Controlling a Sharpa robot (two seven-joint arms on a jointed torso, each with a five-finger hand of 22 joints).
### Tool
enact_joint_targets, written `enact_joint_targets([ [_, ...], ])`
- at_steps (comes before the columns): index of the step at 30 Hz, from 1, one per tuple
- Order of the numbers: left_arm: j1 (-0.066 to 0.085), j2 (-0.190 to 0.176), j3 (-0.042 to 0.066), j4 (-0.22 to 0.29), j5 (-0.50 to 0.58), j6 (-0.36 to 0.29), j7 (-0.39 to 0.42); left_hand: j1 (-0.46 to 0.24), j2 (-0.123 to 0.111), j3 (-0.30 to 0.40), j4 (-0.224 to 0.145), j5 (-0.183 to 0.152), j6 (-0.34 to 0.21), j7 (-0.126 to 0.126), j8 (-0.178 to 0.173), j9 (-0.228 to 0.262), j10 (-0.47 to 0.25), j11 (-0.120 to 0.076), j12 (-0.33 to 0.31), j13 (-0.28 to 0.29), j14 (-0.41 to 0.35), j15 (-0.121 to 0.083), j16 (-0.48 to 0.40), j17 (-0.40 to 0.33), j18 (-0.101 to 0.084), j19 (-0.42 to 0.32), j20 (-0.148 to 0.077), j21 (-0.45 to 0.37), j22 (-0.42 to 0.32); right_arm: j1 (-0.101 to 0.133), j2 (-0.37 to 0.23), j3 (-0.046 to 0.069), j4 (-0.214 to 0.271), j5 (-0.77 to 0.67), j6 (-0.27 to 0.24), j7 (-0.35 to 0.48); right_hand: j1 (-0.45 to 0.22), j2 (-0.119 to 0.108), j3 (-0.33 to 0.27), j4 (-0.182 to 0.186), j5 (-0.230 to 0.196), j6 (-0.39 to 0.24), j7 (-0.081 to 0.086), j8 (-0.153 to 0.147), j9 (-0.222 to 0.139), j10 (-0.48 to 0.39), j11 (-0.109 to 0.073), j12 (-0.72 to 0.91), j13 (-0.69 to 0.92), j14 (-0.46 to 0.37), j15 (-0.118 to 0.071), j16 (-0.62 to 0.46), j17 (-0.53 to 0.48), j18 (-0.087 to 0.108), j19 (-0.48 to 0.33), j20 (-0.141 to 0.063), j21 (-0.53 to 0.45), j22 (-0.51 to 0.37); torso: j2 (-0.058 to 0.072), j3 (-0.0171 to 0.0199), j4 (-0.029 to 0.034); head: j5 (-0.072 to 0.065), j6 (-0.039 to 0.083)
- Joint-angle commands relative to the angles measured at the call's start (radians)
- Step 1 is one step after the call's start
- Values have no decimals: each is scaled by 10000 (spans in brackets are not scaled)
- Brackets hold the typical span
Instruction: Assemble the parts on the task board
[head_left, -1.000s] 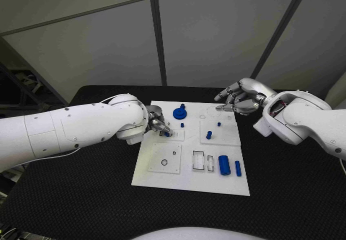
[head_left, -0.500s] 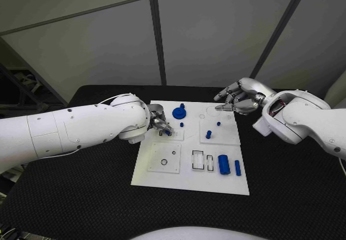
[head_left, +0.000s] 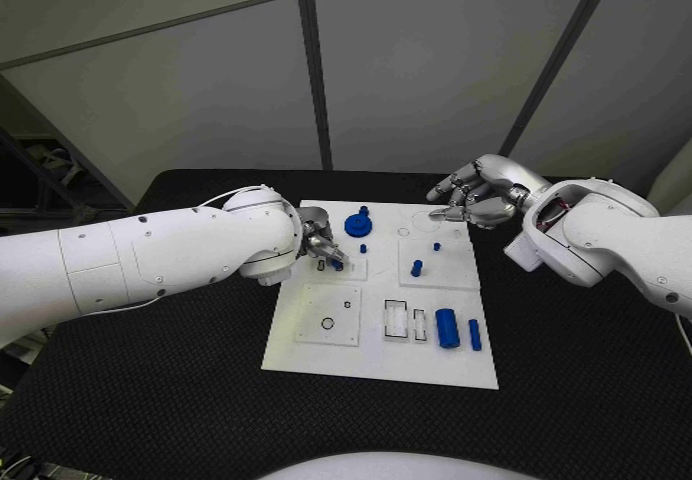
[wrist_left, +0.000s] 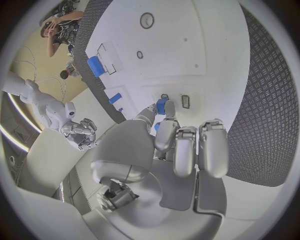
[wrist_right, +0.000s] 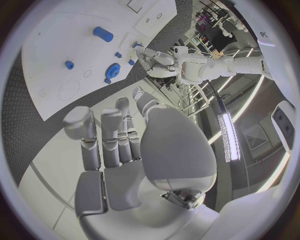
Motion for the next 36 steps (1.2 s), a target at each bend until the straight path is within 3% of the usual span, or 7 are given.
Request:
enact_joint_targets([
  [1,12,34,7,-17,-92,208,-45,-53,71,1868,-1797,59,71,5,25,15,79,12,-1,868,1033,-50,61,2633,-819,66,1,57,896,21,13,9,1,-23,75,32,-69,-54,40,20,30,-62,16,-25,13,-70,4,-44,-10,64,21,-49,2,67,31,5,-45,-12,-1,1,2,1,-3],
  [10,13,84,8,-25,-92,498,-112,-132,25,1996,-1822,149,83,6,19,47,80,14,-14,865,1033,-47,61,2633,-818,61,3,52,894,21,19,9,-6,-23,103,23,-69,-54,40,20,30,-62,16,-25,13,-70,4,-44,-10,64,21,-49,2,67,31,5,-45,-12,-1,4,4,7,-45],
  [15,14,84,8,-8,-92,681,-147,-258,-66,2205,-1863,395,106,10,11,105,81,17,-42,856,1033,-43,61,2633,-816,55,5,43,895,21,20,9,-8,-23,115,18,-78,-63,44,29,17,-71,17,-24,14,-74,6,-53,-28,66,22,-79,-8,69,33,6,-68,-28,-5,1,10,10,-62],
  [36,15,278,8,-282,-91,970,-227,-295,-85,2260,-1867,440,114,11,10,122,74,18,-76,841,1033,-43,61,2633,-812,44,6,32,879,21,37,9,-4,-23,134,14,-78,-63,44,29,17,-71,17,-24,14,-74,6,-53,-28,66,22,-79,-8,69,33,6,-68,-28,8,4,2,-7,-124],
])
